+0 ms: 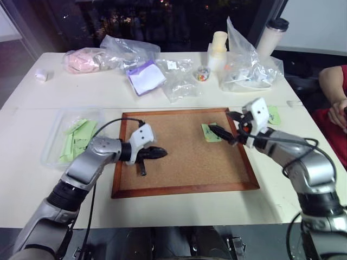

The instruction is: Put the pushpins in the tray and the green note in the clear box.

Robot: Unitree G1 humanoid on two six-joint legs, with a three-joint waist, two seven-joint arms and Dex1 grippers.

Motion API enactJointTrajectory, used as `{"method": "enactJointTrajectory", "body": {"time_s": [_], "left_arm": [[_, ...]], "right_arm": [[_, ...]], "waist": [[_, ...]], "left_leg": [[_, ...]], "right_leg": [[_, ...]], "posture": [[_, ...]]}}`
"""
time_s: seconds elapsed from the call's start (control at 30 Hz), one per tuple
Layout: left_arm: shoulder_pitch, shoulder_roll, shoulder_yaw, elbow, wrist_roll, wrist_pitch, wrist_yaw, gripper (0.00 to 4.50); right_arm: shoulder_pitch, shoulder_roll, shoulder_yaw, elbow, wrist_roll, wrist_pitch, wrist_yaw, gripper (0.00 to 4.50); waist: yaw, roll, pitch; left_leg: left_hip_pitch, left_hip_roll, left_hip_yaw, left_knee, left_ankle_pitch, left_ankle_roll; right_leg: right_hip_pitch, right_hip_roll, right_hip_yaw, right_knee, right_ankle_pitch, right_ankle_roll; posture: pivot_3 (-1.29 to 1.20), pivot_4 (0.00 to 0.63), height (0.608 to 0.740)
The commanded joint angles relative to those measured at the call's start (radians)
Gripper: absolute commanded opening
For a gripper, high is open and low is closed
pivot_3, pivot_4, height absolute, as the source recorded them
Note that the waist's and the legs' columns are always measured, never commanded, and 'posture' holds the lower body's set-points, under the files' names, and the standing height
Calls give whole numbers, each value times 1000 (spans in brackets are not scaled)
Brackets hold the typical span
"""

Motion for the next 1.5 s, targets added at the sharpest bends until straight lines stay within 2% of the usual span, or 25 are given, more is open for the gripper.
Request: {"method": "enactJointTrajectory", "body": {"time_s": [0.03, 0.27, 0.3, 0.37, 0.6, 0.83, 0.97, 1.33, 1.5], "left_arm": [[-5, 11, -31, 49, 76, -32, -3, 27], [12, -3, -24, 38, 80, -32, 1, 27], [18, -4, -22, 34, 81, -33, 3, 4], [27, -5, -18, 25, 83, -29, 7, 0], [46, 1, -9, -12, 85, -3, 17, 0], [49, -1, -22, -13, 102, 1, 19, 0], [58, 21, -61, -12, 143, -11, 3, 0], [53, 2, -71, -25, 137, 46, 0, 0], [42, 3, -73, -25, 148, 16, -9, 0]], "right_arm": [[-84, 37, 29, 159, -72, -81, 31, 4500], [-165, 76, 68, 337, -158, -156, 110, 4500], [-170, 81, 67, 354, -165, -163, 117, 4244], [-176, 91, 64, 380, -173, -171, 129, 3687], [-186, 117, 54, 413, -196, -186, 146, 121], [-192, 131, 12, 422, -207, -205, 118, 46], [-186, 150, -60, 397, -176, -241, 63, 46], [-114, 191, -171, 233, -134, -253, -42, 46], [-38, 152, -288, 106, -130, -209, -173, 46]], "waist": [[-1, 0, 0], [-1, 1, -1], [0, 1, -1], [0, 1, -1], [-2, 2, -1], [-3, 3, -2], [-3, 3, -2], [-3, 7, -4], [1, 7, -4]], "left_leg": [[0, 0, 0, 0, 0, 0], [1, 0, 0, 0, 0, 0], [1, 0, 0, 0, 0, 0], [1, 0, 0, 1, 0, 0], [1, 0, 0, 1, 0, 0], [1, 1, 0, 0, 0, 0], [1, 0, 0, 0, 0, 0], [2, 1, 0, 0, 0, 0], [2, 0, 0, 0, 0, 0]], "right_leg": [[0, 0, 0, 0, 0, 0], [1, -1, 0, 1, 0, 0], [1, -1, 0, 1, 0, 0], [1, -1, 0, 1, 0, 0], [1, -1, 0, 1, 0, 0], [1, -1, 0, 1, 0, 0], [1, -1, 0, 1, 0, 0], [2, -1, 0, 1, 0, 0], [2, -1, 0, 1, 0, 0]], "posture": [[0, 150, 734], [0, 150, 734], [0, 150, 734], [0, 150, 734], [0, 150, 734], [0, 150, 734], [0, 150, 734], [0, 150, 734], [0, 150, 734]]}}
